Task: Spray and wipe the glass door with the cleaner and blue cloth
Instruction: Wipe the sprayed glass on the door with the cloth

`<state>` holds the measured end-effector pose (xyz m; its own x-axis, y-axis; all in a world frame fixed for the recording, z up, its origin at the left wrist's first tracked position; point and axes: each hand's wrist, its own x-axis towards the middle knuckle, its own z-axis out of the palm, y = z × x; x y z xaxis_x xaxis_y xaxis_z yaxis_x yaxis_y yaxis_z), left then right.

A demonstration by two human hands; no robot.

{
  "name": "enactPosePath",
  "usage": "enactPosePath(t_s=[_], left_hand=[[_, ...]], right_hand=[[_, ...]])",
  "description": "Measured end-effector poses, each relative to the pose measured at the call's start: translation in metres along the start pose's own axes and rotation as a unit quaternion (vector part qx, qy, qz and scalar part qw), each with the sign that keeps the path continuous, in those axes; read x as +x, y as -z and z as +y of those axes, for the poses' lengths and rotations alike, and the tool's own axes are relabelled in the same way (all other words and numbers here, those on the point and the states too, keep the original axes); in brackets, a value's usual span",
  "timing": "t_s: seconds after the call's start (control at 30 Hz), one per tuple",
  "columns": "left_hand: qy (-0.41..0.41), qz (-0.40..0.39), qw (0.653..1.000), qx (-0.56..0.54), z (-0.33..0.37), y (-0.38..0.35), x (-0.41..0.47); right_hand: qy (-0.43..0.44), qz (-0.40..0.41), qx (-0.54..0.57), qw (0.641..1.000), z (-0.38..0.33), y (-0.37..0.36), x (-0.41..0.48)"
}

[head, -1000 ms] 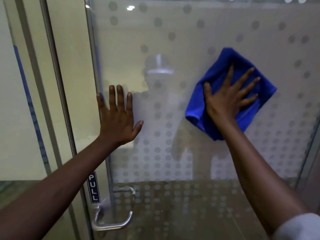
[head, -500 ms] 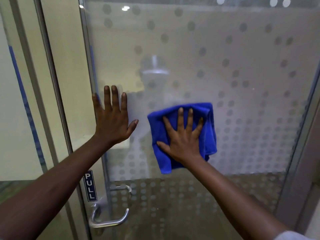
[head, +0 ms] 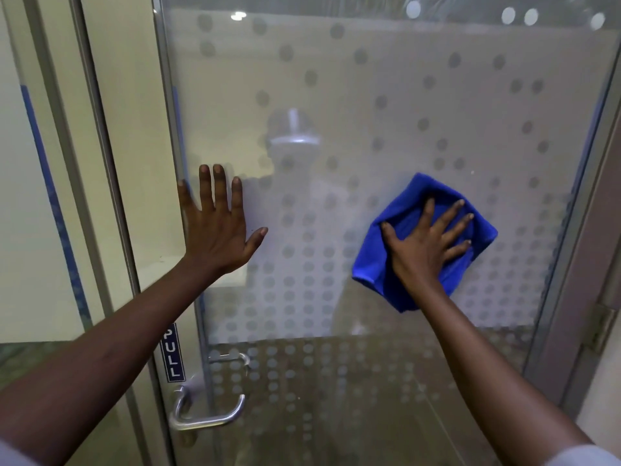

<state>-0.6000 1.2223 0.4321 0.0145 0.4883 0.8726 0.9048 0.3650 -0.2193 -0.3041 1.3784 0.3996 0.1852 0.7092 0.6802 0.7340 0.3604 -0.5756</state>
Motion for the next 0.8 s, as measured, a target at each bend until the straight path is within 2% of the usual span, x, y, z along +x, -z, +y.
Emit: enactPosePath(t_s=[0.1, 0.23, 0.37, 0.5, 0.57, 0.67, 0.8], left_hand=[[0.019, -0.032, 0.999, -0.013, 0.010, 0.009, 0.000], [0.061, -0.054, 0.996, -0.036, 0.020, 0.022, 0.001], [0.089, -0.026, 0.993, -0.075, 0.030, 0.042, 0.005], [0.131, 0.001, 0.980, -0.147, 0.055, 0.055, 0.008], [0.194, -0.029, 0.956, -0.217, 0.068, 0.055, 0.011], [0.287, -0.067, 0.901, -0.318, 0.085, 0.050, 0.019], [0.319, -0.099, 0.857, -0.392, 0.101, 0.049, 0.029]], right_hand=[[0.017, 0.012, 0.012, 1.000, -0.042, 0.007, 0.012], [0.113, 0.011, 0.004, 0.994, -0.093, 0.003, 0.002], [0.195, -0.014, -0.001, 0.981, -0.131, -0.007, -0.027], [0.223, -0.047, 0.024, 0.973, -0.141, -0.008, -0.044], [0.223, -0.052, 0.070, 0.971, -0.141, -0.004, -0.046], [0.217, -0.045, 0.121, 0.968, -0.137, 0.000, -0.045], [0.208, 0.003, 0.128, 0.970, -0.124, 0.006, -0.044]])
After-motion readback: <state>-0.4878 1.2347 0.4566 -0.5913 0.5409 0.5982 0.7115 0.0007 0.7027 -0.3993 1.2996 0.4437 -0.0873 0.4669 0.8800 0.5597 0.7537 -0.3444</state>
